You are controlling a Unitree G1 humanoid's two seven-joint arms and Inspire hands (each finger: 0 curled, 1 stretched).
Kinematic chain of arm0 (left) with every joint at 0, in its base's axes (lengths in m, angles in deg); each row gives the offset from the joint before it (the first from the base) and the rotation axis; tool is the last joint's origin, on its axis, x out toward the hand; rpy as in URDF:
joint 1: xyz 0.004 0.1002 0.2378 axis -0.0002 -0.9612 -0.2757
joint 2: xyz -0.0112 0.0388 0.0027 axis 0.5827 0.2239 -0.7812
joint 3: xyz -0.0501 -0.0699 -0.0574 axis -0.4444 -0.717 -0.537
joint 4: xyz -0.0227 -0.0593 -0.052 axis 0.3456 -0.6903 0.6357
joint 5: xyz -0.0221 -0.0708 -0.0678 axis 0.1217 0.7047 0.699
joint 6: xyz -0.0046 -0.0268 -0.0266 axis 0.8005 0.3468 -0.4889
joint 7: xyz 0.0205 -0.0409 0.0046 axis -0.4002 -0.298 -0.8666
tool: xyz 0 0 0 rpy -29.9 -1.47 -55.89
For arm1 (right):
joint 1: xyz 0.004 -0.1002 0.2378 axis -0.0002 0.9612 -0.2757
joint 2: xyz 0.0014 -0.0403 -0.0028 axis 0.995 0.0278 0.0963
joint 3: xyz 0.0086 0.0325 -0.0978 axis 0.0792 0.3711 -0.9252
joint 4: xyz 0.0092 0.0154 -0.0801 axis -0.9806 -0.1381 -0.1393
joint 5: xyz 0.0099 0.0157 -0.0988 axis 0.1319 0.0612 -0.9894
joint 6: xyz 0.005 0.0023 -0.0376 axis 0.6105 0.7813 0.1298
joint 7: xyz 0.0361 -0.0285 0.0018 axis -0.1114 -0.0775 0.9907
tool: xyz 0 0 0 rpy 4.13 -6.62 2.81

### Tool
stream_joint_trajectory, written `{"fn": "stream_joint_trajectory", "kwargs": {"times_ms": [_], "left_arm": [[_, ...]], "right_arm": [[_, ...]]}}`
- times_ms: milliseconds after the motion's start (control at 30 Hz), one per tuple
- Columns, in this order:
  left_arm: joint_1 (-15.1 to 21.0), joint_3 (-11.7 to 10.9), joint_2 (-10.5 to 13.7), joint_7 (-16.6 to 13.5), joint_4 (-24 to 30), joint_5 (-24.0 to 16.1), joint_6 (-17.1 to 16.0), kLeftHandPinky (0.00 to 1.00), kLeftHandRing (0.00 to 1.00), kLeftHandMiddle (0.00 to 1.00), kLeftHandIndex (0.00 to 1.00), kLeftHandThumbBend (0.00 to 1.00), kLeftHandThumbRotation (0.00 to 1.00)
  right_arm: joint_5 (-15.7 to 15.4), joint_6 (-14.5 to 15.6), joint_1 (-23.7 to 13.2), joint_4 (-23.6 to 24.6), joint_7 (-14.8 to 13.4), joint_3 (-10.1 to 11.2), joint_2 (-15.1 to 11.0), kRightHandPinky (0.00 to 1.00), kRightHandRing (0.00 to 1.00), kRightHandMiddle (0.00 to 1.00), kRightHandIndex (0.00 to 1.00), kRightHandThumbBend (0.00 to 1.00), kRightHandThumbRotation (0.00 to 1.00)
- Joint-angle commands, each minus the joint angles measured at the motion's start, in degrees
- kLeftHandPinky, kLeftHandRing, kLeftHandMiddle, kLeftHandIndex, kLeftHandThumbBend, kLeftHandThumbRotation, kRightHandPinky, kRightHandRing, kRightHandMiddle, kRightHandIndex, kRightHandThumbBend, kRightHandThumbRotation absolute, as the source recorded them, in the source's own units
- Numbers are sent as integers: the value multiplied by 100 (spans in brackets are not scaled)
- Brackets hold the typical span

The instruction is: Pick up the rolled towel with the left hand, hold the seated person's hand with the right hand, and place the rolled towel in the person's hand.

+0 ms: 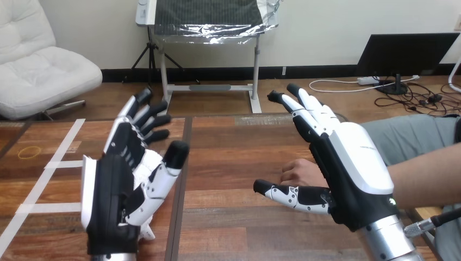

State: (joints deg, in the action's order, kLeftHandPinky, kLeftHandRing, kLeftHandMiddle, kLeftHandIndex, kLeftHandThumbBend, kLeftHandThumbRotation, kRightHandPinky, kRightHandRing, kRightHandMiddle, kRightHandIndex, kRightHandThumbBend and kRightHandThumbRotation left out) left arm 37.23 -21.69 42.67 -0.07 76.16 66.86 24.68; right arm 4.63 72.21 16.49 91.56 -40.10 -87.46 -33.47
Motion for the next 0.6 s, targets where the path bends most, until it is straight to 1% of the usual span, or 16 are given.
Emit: {"fn": "stream_joint_trajectory", "kwargs": {"times_ms": [0,100,300,567], "left_arm": [[-365,-26,-280,-204,453,-381,88,73,80,82,87,66,43],[-353,-53,-218,-266,500,-516,133,73,80,82,87,66,41],[-373,-51,-117,-239,580,-523,229,75,81,84,88,66,38],[-411,-40,-5,-184,688,-550,438,76,82,84,89,68,38]], "right_arm": [[95,6,-225,295,-61,48,-80,100,100,100,91,71,16],[101,11,-248,303,-46,45,-89,100,100,100,91,71,16],[109,7,-298,312,-31,46,-111,100,100,100,91,72,15],[82,55,-354,387,30,64,-151,100,100,100,90,73,14]]}}
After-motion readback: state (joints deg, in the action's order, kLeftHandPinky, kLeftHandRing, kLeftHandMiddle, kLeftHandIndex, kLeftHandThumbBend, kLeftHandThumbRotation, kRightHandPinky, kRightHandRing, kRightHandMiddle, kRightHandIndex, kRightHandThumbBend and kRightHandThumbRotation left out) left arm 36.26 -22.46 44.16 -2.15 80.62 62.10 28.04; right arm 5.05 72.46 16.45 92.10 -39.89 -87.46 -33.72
